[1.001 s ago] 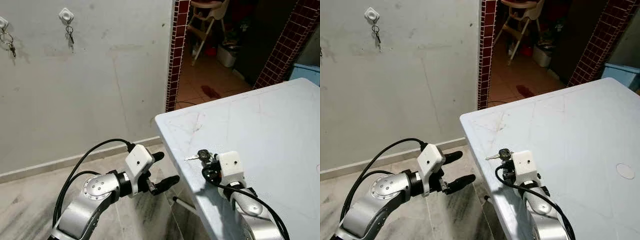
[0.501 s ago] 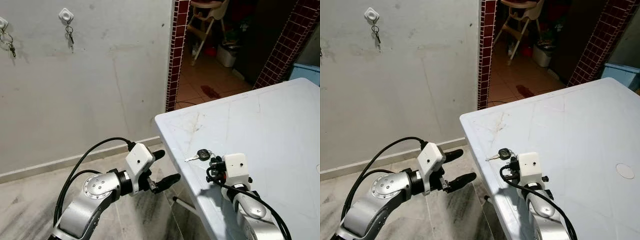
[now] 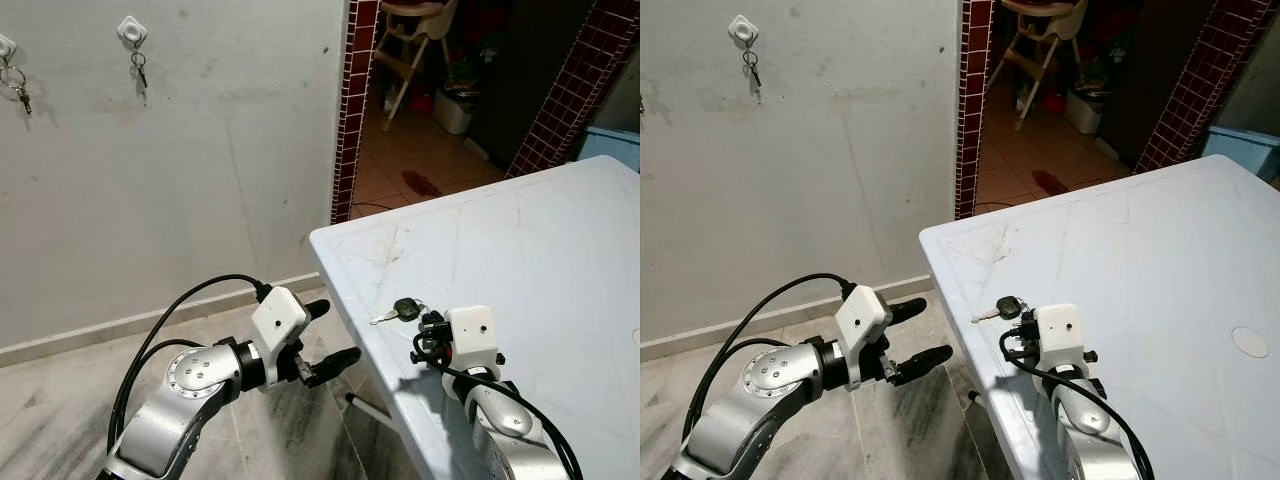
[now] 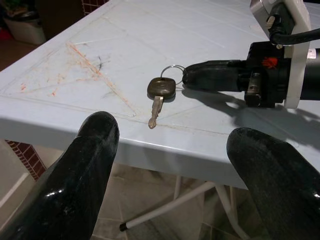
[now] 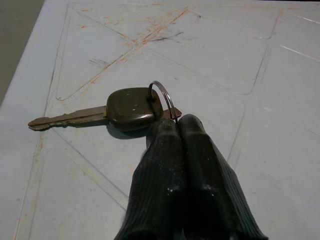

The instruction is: Hang keys on a hook

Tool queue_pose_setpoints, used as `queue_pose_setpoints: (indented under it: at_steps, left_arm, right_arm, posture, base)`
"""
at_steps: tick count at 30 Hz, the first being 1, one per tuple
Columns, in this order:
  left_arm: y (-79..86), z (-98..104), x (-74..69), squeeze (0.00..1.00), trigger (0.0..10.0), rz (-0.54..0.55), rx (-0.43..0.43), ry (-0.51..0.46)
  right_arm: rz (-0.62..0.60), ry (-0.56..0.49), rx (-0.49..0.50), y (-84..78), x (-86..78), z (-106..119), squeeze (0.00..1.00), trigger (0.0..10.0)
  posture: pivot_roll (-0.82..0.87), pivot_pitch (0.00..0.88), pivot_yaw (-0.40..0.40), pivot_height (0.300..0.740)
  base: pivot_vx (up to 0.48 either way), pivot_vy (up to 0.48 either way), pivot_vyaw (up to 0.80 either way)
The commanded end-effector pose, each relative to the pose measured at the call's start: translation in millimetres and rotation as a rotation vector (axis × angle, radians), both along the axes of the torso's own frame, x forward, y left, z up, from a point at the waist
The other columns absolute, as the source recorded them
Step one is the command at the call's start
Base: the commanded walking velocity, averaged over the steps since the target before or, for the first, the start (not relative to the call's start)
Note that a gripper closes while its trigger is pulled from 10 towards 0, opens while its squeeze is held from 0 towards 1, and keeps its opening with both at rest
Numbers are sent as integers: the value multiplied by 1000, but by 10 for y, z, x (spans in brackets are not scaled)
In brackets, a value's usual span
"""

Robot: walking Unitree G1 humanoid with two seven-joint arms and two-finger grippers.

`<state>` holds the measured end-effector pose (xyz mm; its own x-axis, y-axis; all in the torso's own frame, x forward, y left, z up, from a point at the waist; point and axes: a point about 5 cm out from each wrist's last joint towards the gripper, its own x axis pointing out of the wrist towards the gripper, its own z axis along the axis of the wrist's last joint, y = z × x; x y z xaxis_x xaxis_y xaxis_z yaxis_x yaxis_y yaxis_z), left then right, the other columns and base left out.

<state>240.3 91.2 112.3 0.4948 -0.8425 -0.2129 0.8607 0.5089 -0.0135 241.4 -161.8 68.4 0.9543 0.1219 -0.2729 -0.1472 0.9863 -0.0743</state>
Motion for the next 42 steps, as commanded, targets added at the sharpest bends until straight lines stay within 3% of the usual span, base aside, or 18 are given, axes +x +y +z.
queue_pose_setpoints:
  at_steps: [1,6,14,16,20,21,22,28,33,35,42]
  left_arm:
    - [-11,0,15,0,10000,-10,5,-4]
    - [-8,2,18,0,10000,-4,6,-9]
    - [-5,-2,29,0,10000,-4,9,-13]
    - [11,11,57,0,10000,22,14,-30]
    - [130,40,195,0,10000,199,56,-123]
    - [177,61,230,0,10000,260,57,-148]
    - [248,101,275,0,10000,349,56,-188]
    - [331,189,302,0,10000,415,40,-244]
    - [534,217,333,0,10000,606,118,-348]
    - [623,277,292,0,10000,681,75,-380]
    - [662,196,213,0,10000,700,83,-344]
  right_arm:
    - [-15,-34,17,-27,27,45,0,0]
    - [-92,-231,79,-95,86,370,0,0]
    - [-120,-299,99,-160,166,563,0,0]
    - [-112,-311,112,-144,190,599,0,0]
    - [-85,-333,133,-86,233,669,0,0]
    - [-76,-341,134,-62,240,696,0,2000]
    - [-68,-352,137,-28,246,741,0,10000]
    - [-79,-376,173,18,208,804,0,10000]
    - [-80,-366,172,52,132,790,0,10000]
    - [-86,-355,168,51,113,763,0,10000]
    - [-87,-349,154,64,118,757,0,10000]
  posture:
    - [66,0,-15,740]
    - [66,0,-15,740]
    - [68,0,-13,740]
    - [71,0,-15,740]
    - [81,0,-17,740]
    - [85,0,-18,740]
    - [87,0,-19,740]
    - [96,0,-20,740]
    - [101,0,-21,740]
    - [105,0,-20,740]
    - [110,0,-23,740]
  base:
    - [0,0,0]
    - [0,0,0]
    - [0,0,0]
    - [0,0,0]
    - [0,0,0]
    - [0,0,0]
    - [0,0,0]
    - [0,0,0]
    - [0,0,0]
    - [0,0,0]
    - [0,0,571]
